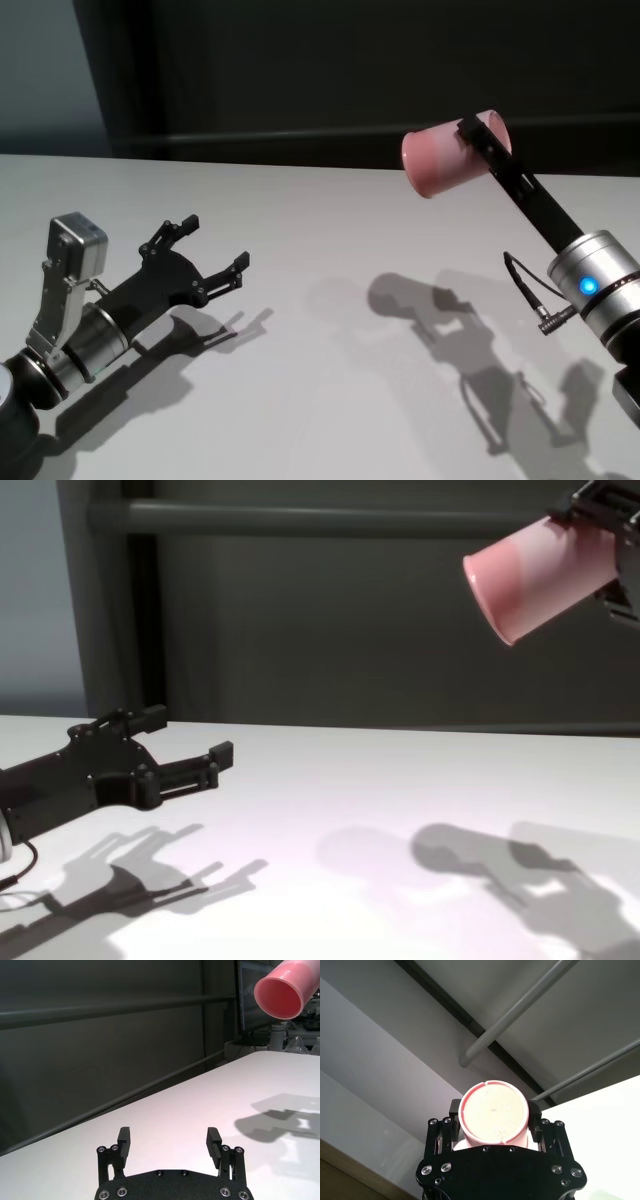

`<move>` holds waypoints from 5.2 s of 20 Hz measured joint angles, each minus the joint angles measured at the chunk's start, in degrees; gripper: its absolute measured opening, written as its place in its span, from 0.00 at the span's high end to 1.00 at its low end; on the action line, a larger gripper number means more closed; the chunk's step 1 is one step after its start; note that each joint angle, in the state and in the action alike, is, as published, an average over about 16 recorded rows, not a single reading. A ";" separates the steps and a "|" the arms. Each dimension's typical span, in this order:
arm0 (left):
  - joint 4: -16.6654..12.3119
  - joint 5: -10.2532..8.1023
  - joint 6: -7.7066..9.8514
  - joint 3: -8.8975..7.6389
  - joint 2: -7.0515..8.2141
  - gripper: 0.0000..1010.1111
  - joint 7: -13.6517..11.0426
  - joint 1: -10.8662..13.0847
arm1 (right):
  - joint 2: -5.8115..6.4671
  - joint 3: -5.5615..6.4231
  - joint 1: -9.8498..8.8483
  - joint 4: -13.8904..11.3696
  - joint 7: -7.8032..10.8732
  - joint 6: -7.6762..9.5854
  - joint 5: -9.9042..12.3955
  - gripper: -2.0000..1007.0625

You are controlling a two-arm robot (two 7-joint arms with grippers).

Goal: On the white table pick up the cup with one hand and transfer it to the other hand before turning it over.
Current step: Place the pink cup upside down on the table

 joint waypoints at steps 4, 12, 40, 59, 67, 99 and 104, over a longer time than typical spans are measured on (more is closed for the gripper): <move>0.00 0.00 0.00 0.00 0.00 0.01 0.00 -0.01 | 2.10 -2.62 1.55 -0.70 -2.02 -0.05 -4.50 0.24; 0.00 0.00 0.00 0.00 0.00 0.01 0.00 -0.02 | 5.89 -8.14 5.16 -1.75 -5.95 2.22 -13.60 0.24; 0.00 0.00 0.00 0.00 0.00 0.01 -0.01 -0.03 | 7.55 -19.42 11.53 3.60 -8.31 14.48 -31.19 0.24; 0.00 0.00 0.00 0.00 0.00 0.01 -0.01 -0.03 | 5.35 -21.45 11.57 9.11 -6.98 18.53 -35.15 0.24; 0.00 0.00 0.00 0.00 0.01 0.01 -0.01 -0.03 | 4.75 -20.86 11.16 9.80 -6.86 19.61 -35.46 0.24; 0.00 0.00 0.00 0.01 0.01 0.01 -0.01 -0.03 | 4.77 -20.69 10.93 9.83 -6.83 19.75 -35.26 0.01; 0.00 0.00 0.00 0.01 0.00 0.01 -0.01 -0.03 | 4.77 -20.68 10.94 9.78 -6.82 19.65 -35.34 0.01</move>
